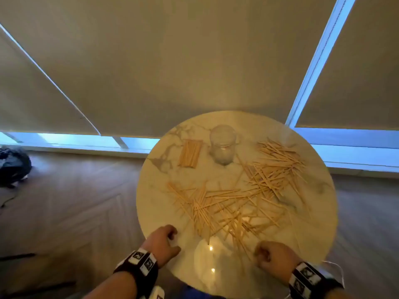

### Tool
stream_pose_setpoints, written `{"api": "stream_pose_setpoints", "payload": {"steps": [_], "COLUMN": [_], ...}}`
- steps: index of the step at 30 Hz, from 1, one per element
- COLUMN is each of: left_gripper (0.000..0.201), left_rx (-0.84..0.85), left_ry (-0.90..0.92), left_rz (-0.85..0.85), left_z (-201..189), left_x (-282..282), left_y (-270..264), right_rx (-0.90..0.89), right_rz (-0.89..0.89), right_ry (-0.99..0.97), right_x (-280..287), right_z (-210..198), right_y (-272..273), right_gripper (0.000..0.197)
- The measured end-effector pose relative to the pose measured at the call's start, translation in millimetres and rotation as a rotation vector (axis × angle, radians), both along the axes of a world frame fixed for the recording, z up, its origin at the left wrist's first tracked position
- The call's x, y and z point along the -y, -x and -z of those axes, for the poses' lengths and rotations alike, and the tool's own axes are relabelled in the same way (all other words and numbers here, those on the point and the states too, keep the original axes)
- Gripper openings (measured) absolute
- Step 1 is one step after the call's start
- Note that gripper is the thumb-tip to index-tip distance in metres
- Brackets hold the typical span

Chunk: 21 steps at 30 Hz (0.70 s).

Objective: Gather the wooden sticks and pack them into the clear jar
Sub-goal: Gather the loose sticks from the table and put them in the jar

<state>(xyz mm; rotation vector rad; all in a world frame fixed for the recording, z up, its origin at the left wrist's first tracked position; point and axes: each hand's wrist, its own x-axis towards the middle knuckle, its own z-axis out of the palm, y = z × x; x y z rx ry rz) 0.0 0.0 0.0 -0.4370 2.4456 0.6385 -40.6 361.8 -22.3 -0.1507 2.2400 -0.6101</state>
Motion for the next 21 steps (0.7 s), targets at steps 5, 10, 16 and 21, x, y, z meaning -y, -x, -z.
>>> {"api": "stream_pose_setpoints", "payload": {"steps": [5,10,16,21], "left_gripper": [0.085,0.095,0.083,0.045], "left_rx": [-0.002,0.011,0.003,-0.017], "left_ry": [0.095,0.162,0.192,0.157], "left_rz": [0.110,0.244,0.392,0.494], "left_z": [13.3,29.6,50.0,56.9], "left_x": [18.8,41.7,55.0,42.8], "left_y": [64.9,115.6,157.5,165.3], "right_rx": [-0.037,-0.113,-0.194,-0.221], "right_rz": [0.029,0.086,0.097,0.236], "right_ry": [-0.039,-0.107,-0.114,-0.146], "right_x": [67.0,102.3,123.0,135.9], "right_z": [22.5,38.2,40.5,34.9], "right_y": [18.0,31.1,70.0,87.4], "right_gripper": [0.063,0.056,0.045,0.061]}}
